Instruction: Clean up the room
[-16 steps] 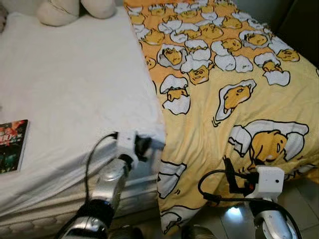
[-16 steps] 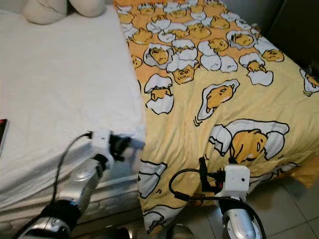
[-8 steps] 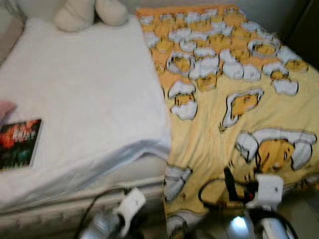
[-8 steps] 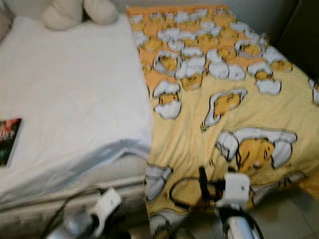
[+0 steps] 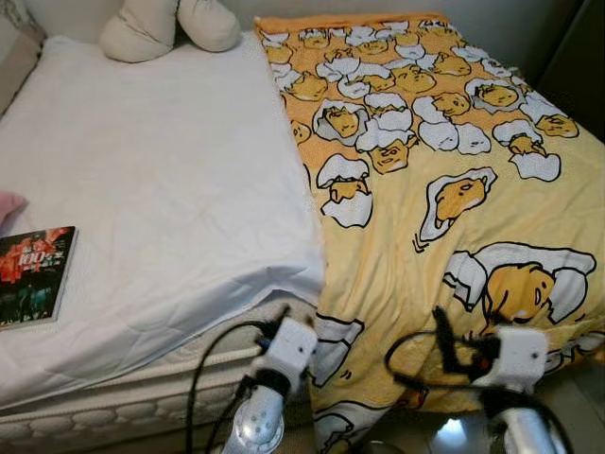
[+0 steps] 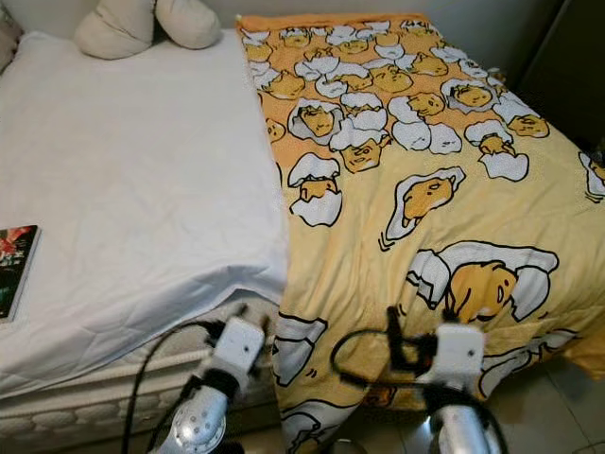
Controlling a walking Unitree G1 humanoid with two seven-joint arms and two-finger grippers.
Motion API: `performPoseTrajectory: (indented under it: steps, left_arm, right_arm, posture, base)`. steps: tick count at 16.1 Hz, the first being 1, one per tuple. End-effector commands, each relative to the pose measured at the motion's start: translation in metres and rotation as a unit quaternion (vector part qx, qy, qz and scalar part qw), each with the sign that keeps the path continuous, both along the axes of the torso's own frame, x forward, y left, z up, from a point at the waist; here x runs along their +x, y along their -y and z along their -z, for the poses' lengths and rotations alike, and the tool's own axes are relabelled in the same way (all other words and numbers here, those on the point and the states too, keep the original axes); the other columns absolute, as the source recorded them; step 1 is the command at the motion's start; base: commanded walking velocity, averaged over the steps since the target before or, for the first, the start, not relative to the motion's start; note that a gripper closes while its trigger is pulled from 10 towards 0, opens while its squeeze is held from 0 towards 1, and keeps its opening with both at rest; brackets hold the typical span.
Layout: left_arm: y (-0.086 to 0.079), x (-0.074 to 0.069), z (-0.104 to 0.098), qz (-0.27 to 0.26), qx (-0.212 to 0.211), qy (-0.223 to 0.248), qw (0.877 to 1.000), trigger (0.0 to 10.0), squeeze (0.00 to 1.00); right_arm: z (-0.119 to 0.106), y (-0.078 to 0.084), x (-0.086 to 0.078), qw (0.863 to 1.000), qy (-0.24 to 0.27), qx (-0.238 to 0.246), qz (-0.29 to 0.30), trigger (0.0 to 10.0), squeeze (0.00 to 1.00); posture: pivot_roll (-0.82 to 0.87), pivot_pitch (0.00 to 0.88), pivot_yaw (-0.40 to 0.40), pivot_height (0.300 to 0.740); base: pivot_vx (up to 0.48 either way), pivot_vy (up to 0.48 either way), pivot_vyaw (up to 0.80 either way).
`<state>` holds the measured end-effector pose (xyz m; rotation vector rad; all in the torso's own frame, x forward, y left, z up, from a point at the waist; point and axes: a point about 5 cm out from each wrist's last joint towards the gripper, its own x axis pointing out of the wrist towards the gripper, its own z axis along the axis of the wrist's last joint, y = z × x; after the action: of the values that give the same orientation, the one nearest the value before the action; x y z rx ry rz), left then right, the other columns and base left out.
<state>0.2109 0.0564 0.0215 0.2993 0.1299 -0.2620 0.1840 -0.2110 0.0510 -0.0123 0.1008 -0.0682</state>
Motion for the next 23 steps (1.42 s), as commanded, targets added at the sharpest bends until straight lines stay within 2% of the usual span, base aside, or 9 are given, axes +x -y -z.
performPoseTrajectory:
  steps: [1,2,3,4,7,11,13,14,23]
  left_arm:
    - [0.013,0.044,-0.073,-0.006,-0.144,0.050,0.988,10.0,0.00]
    - [-0.039,0.064,-0.089,0.008,-0.136,0.068,0.988,10.0,0.00]
    - [-0.051,0.067,-0.084,0.009,-0.136,0.063,0.989,10.0,1.00]
    - [-0.071,0.072,-0.074,0.012,-0.111,0.056,0.992,10.0,1.00]
    - [-0.084,0.078,-0.060,-0.039,-0.083,0.031,0.995,10.0,1.00]
    - [-0.079,0.077,-0.051,-0.028,-0.080,-0.008,0.996,10.0,1.00]
    - [-0.079,0.077,-0.048,-0.032,-0.081,-0.009,0.996,10.0,0.89]
    - [-0.083,0.077,-0.040,-0.049,-0.083,-0.028,0.995,10.0,0.00]
    - [-0.091,0.071,-0.029,-0.050,-0.109,-0.044,0.992,10.0,0.00]
  right_arm:
    - [-0.005,0.006,0.004,1.000,0.006,0.003,0.013,10.0,0.32]
    - [-0.008,0.004,0.006,1.000,0.011,0.003,0.012,10.0,0.32]
    - [-0.009,0.003,0.007,1.000,0.012,0.002,0.011,10.0,0.32]
    - [-0.012,-0.001,0.007,1.000,0.017,0.002,0.009,10.0,0.31]
    - [-0.016,-0.006,0.010,1.000,0.023,0.004,0.008,10.0,0.32]
    - [-0.022,-0.007,0.012,0.999,0.027,0.007,0.019,10.0,0.35]
    - [-0.023,-0.006,0.012,0.999,0.028,0.006,0.022,10.0,0.36]
    - [-0.024,-0.006,0.012,0.999,0.028,0.005,0.024,10.0,0.36]
    - [-0.026,0.000,0.020,0.999,0.024,0.021,0.031,10.0,0.44]
  posture:
    - [-0.06,0.038,0.021,0.740]
    - [-0.06,0.037,0.022,0.740]
    - [-0.06,0.037,0.022,0.740]
    - [-0.05,0.036,0.024,0.740]
    - [-0.05,0.036,0.025,0.740]
    - [-0.06,0.033,0.033,0.740]
    - [-0.06,0.032,0.034,0.740]
    - [-0.06,0.031,0.033,0.740]
    - [-0.04,0.001,0.011,0.740]
  base:
    - [0.000,0.000,0.00]
    - [0.000,0.000,0.00]
    - [0.000,0.000,0.00]
    - [0.000,0.000,0.00]
    - [0.000,0.000,0.00]
    - [0.000,0.000,0.39]
    - [0.000,0.000,0.75]
    - [0.000,0.000,0.72]
    - [0.000,-0.192,0.67]
